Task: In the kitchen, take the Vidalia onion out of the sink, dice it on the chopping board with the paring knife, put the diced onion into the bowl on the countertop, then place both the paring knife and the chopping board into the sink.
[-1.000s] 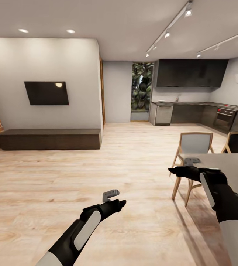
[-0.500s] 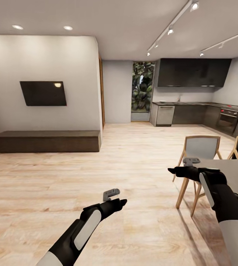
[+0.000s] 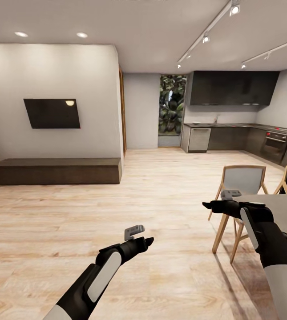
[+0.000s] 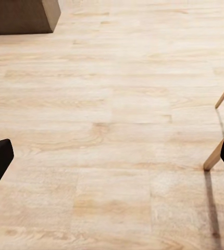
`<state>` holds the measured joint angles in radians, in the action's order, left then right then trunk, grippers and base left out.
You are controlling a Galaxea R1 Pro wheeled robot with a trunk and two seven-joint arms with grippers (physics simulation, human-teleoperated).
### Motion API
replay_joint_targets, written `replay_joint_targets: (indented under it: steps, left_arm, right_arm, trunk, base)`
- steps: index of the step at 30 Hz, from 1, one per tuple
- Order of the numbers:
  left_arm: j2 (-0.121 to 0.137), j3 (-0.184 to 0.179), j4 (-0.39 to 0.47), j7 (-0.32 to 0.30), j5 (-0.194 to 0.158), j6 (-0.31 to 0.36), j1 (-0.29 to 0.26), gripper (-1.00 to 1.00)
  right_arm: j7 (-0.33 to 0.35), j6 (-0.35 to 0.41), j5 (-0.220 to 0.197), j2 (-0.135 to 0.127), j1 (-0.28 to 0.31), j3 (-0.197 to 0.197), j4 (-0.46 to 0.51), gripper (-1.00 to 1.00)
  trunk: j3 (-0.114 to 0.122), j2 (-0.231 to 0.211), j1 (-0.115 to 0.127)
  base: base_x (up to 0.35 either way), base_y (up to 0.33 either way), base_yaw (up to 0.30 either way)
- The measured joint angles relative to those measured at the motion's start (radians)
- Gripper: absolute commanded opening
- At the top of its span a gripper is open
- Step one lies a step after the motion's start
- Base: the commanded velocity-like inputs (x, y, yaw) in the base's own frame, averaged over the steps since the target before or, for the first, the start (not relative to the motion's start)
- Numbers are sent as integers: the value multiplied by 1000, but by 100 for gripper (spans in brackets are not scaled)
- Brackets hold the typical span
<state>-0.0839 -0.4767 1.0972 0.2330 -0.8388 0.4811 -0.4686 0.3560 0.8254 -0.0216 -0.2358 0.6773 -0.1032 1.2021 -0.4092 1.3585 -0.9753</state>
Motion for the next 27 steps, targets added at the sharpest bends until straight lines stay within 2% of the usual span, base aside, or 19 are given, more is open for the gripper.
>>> replay_joint_targets:
  steps: [27]
  left_arm:
    - [2, -4, -28, -23, 2, 1, -4, 100]
  right_arm:
    - [2, -4, 2, -2, -4, 0, -12, 100]
  trunk:
    - [85, -189, 104]
  base:
    - [0, 0, 0]
